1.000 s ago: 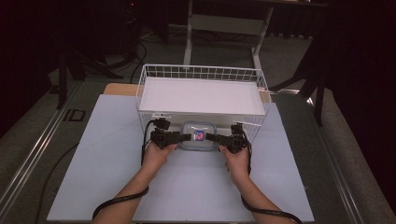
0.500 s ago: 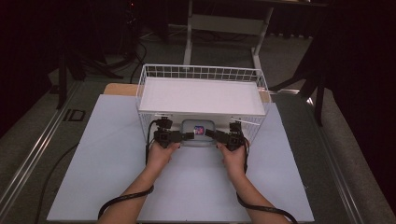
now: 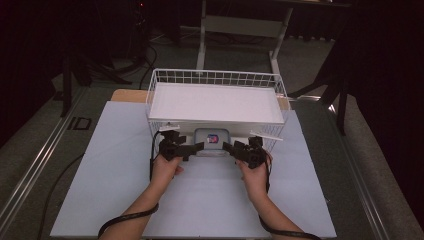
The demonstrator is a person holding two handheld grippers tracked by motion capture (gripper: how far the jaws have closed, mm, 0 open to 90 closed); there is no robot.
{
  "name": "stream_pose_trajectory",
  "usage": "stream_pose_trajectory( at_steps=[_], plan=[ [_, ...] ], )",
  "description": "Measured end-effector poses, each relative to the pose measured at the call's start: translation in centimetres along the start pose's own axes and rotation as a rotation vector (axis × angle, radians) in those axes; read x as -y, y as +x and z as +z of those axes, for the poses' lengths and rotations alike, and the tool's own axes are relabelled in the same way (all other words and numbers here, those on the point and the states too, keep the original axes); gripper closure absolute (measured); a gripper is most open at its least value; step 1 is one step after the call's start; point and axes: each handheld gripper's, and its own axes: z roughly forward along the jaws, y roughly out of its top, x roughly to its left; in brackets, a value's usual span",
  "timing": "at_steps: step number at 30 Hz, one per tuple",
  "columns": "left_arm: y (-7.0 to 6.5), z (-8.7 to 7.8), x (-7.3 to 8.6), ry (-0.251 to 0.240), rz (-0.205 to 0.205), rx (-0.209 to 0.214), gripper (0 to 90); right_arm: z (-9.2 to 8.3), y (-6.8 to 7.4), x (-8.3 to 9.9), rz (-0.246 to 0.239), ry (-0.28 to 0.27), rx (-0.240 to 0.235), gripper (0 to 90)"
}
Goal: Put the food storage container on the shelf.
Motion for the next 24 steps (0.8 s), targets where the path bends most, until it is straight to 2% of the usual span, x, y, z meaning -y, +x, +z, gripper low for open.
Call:
stream_pose_trajectory(
  at_steps=[2, 4, 5, 6, 7, 8, 9, 10, 11, 12, 14, 15, 16, 17, 20, 21, 23, 24],
  plan=[
    [-0.4, -0.5, 0.6, 0.012, 0.035, 0.013, 8.2, -0.5, 0.5, 0.3, -0.01, 0.001, -0.02, 41.5],
    [-1.1, -1.3, 1.3, 0.019, 0.044, 0.025, 7.7, -0.9, 1.2, 0.8, -0.03, 0.005, -0.035, 47.5],
    [-1.1, -1.3, 1.3, 0.019, 0.044, 0.025, 7.8, -1.0, 1.6, 1.2, -0.046, -0.002, -0.032, 56.5],
    [-1.8, -2.2, 1.9, 0.035, 0.06, 0.03, 8.3, -1.2, 2.0, 1.5, -0.072, 0.006, -0.024, 64.9],
    [-1.8, -2.2, 1.9, 0.035, 0.06, 0.03, 9.5, -1.2, 2.4, 1.9, -0.096, 0.019, -0.024, 72.9],
    [-2.6, -3.4, 2.6, 0.012, 0.118, -0.018, 9.9, -1.1, 2.7, 2.2, -0.12, 0.027, -0.017, 79.8],
    [-3.0, -4.1, 2.9, -0.003, 0.128, -0.025, 9.9, -1.0, 3.0, 2.5, -0.135, 0.038, -0.02, 86.4],
    [-3.0, -4.1, 2.9, -0.003, 0.128, -0.025, 9.8, -1.0, 3.0, 2.5, -0.135, 0.038, -0.02, 86.4],
    [-3.4, -5.3, 3.5, -0.026, 0.135, -0.022, 9.5, -0.5, 3.4, 2.9, -0.145, 0.056, -0.021, 89.9],
    [-3.4, -5.3, 3.5, -0.026, 0.135, -0.022, 9.0, -0.5, 3.4, 2.9, -0.145, 0.056, -0.021, 89.9],
    [-3.9, -7.1, 4.6, -0.044, 0.148, -0.025, 8.4, 0.2, 3.6, 3.2, -0.14, 0.069, -0.017, 90.0],
    [-3.9, -7.6, 5.1, -0.046, 0.14, -0.022, 8.4, 0.5, 3.7, 3.3, -0.134, 0.077, -0.018, 90.0],
    [-3.9, -7.6, 5.1, -0.046, 0.14, -0.022, 8.4, 0.7, 3.8, 3.4, -0.136, 0.081, -0.016, 90.0],
    [-3.8, -8.7, 6.1, -0.066, 0.139, -0.031, 8.4, 1.0, 3.9, 3.5, -0.139, 0.089, -0.01, 90.0],
    [-3.5, -9.6, 7.2, -0.106, 0.158, -0.065, 8.4, 2.0, 3.9, 3.9, -0.138, 0.108, 0.0, 90.0],
    [-3.5, -9.6, 7.2, -0.106, 0.158, -0.065, 8.3, 2.0, 3.9, 3.9, -0.138, 0.108, 0.0, 90.0],
    [-2.7, -10.0, 7.8, -0.118, 0.122, -0.071, 8.2, 3.0, 3.8, 3.8, -0.129, 0.114, 0.013, 90.0],
    [-2.5, -10.1, 7.9, -0.128, 0.119, -0.082, 8.0, 3.3, 3.8, 3.8, -0.132, 0.111, 0.02, 90.0]
  ],
)
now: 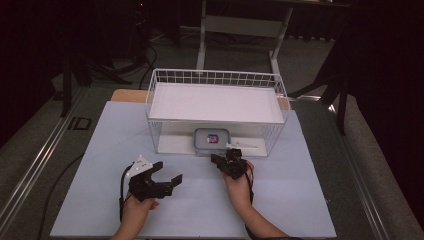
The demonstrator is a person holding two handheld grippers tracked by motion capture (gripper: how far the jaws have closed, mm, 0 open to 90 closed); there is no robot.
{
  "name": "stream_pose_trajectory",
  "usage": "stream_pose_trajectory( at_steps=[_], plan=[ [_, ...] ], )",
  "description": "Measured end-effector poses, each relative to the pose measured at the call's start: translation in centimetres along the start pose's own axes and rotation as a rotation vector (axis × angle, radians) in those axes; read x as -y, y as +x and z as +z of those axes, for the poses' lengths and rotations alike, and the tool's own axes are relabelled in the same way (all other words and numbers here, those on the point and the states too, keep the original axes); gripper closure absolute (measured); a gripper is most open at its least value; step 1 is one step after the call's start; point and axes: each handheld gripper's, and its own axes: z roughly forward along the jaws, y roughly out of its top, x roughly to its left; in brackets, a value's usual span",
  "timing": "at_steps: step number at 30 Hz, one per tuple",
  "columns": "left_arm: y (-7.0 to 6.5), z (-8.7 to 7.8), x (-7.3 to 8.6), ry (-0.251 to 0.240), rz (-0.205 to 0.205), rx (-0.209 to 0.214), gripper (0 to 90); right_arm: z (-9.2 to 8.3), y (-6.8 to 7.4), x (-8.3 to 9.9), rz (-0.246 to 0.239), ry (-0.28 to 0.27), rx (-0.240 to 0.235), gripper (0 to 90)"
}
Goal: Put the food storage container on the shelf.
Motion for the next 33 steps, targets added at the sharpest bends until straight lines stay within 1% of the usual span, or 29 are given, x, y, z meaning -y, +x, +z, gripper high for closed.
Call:
stream_pose_trajectory(
  at_steps=[2, 4, 5, 7, 8, 9, 11, 14, 16, 18, 19, 23, 24, 26, 27, 29, 30, 31, 32, 33],
  plan=[
    [0.2, 0.0, 0.2, 0.002, -0.006, 0.0, 8.0, 0.5, -0.2, -0.3, 0.027, -0.002, -0.003, 90.0],
    [0.3, 0.0, 0.3, 0.008, -0.003, 0.0, 8.0, 1.0, -0.3, -0.5, 0.025, -0.006, 0.005, 90.0],
    [0.3, 0.1, 0.3, 0.017, -0.005, 0.009, 8.0, 1.1, -0.3, -0.7, 0.027, -0.008, 0.004, 90.0],
    [0.3, 0.1, 0.4, 0.016, -0.004, 0.012, 8.0, 1.4, -0.3, -1.0, 0.025, -0.016, 0.012, 90.0],
    [0.2, 0.1, 0.3, 0.022, -0.002, 0.016, 8.0, 1.5, -0.3, -1.2, 0.03, -0.018, 0.007, 90.0],
    [0.2, 0.1, 0.3, 0.021, 0.002, 0.017, 8.0, 1.6, -0.3, -1.3, 0.037, -0.023, 0.004, 90.0],
    [0.0, 0.0, 0.2, 0.017, 0.018, 0.013, 8.0, 1.8, -0.3, -1.7, 0.027, -0.02, 0.014, 90.0],
    [-0.1, -0.2, 0.1, 0.006, 0.02, 0.015, 8.0, 2.2, -0.5, -2.2, 0.03, -0.024, 0.029, 90.0],
    [-0.1, -0.2, 0.1, 0.008, 0.023, 0.021, 8.0, 2.3, -0.8, -2.5, 0.052, -0.03, 0.034, 90.0],
    [-0.1, -0.2, 0.1, 0.012, 0.025, 0.019, 8.0, 2.7, -1.0, -2.6, 0.065, -0.021, 0.04, 90.0],
    [0.0, -0.2, 0.1, 0.013, 0.024, 0.023, 8.0, 2.9, -1.2, -2.7, 0.05, -0.027, 0.048, 90.0],
    [-0.1, -0.3, 0.0, 0.008, 0.022, 0.032, 8.0, 3.5, -1.4, -3.1, 0.05, -0.03, 0.053, 90.0],
    [-0.1, -0.3, 0.0, 0.004, 0.017, 0.034, 8.0, 3.7, -1.4, -3.2, 0.056, -0.029, 0.047, 90.0],
    [-0.2, -0.4, -0.1, 0.001, 0.023, 0.032, 8.0, 3.9, -1.4, -3.6, 0.049, -0.03, 0.056, 90.0],
    [-0.2, -0.4, -0.1, 0.003, 0.026, 0.033, 8.0, 4.0, -1.4, -3.8, 0.061, -0.032, 0.055, 90.0],
    [-0.2, -0.4, 0.0, 0.006, 0.031, 0.039, 8.0, 4.1, -1.2, -4.0, 0.101, -0.023, 0.062, 90.0],
    [-0.2, -0.3, 0.1, 0.011, 0.032, 0.041, 8.1, 4.3, -1.5, -4.1, 0.069, -0.041, 0.063, 90.0],
    [-0.2, -0.3, 0.1, 0.011, 0.032, 0.041, 8.1, 4.3, -1.5, -4.1, 0.069, -0.041, 0.063, 90.0],
    [-0.1, -0.3, 0.2, 0.016, 0.029, 0.04, 8.1, 4.4, -1.3, -4.2, 0.111, -0.021, 0.065, 90.0],
    [-0.1, -0.3, 0.2, 0.014, 0.022, 0.043, 8.1, 4.5, -1.7, -4.3, 0.071, -0.043, 0.069, 90.0]
  ],
)
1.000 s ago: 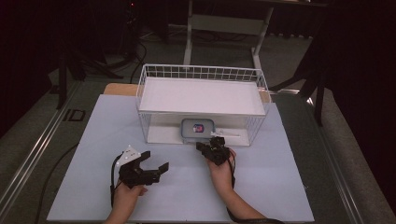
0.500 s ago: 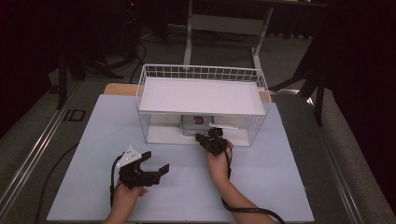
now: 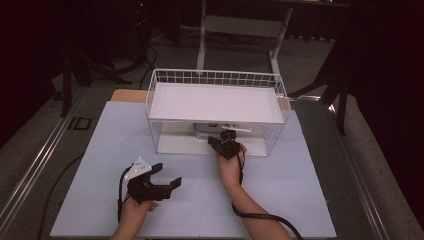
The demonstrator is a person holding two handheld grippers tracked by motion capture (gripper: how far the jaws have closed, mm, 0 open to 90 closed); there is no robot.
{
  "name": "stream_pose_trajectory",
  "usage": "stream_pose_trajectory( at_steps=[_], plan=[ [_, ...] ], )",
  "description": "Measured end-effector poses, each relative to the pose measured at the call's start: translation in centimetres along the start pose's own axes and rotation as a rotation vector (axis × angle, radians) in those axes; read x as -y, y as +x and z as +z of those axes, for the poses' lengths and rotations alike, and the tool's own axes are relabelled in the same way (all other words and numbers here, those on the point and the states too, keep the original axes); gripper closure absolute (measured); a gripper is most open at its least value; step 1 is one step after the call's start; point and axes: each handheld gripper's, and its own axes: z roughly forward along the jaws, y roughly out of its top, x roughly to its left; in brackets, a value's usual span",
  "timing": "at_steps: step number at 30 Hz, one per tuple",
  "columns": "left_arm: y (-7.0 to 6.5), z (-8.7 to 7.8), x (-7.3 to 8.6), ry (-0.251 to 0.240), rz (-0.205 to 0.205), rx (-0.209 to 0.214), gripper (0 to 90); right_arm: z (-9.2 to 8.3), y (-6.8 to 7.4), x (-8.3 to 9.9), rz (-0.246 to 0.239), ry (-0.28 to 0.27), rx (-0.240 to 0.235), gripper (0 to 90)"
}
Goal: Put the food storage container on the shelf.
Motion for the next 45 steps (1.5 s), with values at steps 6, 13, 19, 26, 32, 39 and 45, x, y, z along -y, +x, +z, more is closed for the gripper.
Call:
stream_pose_trajectory(
  at_steps=[6, 13, 19, 26, 32, 39, 45],
  plan=[
    [0.0, -0.1, -0.1, -0.002, 0.004, -0.004, 8.0, -0.2, 0.2, -0.1, 0.092, 0.06, -0.016, 90.0],
    [-0.1, 0.0, -0.2, -0.003, 0.018, 0.008, 8.1, -0.2, 0.4, -0.1, 0.051, 0.041, -0.005, 90.0],
    [-0.2, -0.1, -0.5, 0.01, 0.059, 0.024, 8.1, -1.4, 0.6, 0.7, -0.019, -0.004, -0.031, 82.8],
    [-0.5, -0.2, -0.9, 0.002, 0.049, 0.107, 8.0, -3.8, 0.9, 1.4, -0.082, -0.009, -0.073, 40.9],
    [-1.4, -0.4, -1.6, 0.011, 0.121, 0.121, 8.0, -5.9, 1.0, 1.7, -0.129, -0.026, -0.163, 21.0],
    [-2.0, -1.4, -2.4, -0.015, 0.165, 0.141, 7.6, -8.1, 1.3, 2.8, -0.19, -0.015, -0.177, 19.3],
    [-1.7, -1.9, -2.5, -0.024, 0.163, 0.149, 7.6, -10.1, 1.1, 3.6, -0.229, -0.015, -0.165, 19.4]
  ],
)
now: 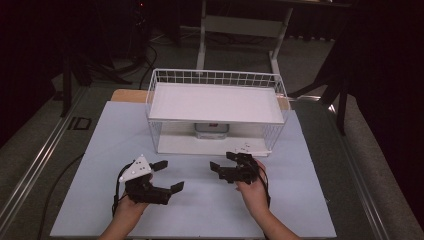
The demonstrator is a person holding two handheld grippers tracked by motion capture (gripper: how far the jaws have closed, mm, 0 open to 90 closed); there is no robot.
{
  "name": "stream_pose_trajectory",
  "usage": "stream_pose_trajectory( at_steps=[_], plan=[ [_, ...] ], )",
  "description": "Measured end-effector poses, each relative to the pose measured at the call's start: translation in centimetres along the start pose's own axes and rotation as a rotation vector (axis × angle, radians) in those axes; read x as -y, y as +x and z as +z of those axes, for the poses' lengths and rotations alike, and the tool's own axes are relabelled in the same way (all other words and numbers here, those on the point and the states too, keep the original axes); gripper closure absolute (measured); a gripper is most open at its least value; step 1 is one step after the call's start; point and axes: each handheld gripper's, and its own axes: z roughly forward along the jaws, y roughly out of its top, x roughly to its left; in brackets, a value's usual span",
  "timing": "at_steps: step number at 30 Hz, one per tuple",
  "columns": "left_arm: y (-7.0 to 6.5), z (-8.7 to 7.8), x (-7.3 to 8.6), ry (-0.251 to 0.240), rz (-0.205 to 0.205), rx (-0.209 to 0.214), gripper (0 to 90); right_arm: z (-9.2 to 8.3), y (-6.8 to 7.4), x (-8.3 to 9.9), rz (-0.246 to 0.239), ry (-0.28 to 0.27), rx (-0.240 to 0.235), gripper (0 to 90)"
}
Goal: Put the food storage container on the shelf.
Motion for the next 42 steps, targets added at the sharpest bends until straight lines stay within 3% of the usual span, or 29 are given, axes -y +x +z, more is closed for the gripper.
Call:
stream_pose_trajectory(
  at_steps=[12, 18, 36, 42],
  plan=[
    [0.0, -0.8, 0.6, 0.022, 0.005, 0.003, 7.6, -3.9, -0.4, 1.6, -0.055, -0.019, -0.007, 19.4],
    [0.4, -1.5, 1.1, 0.027, -0.009, 0.005, 7.6, -5.4, -1.1, 2.6, -0.036, -0.025, -0.015, 19.4],
    [1.0, -3.6, 3.2, 0.047, -0.015, -0.029, 7.6, -9.9, -2.9, 4.8, -0.044, -0.045, 0.021, 19.5],
    [0.7, -3.7, 3.6, 0.042, -0.005, -0.011, 7.6, -10.8, -3.4, 5.5, -0.056, -0.057, 0.003, 19.6]
  ],
)
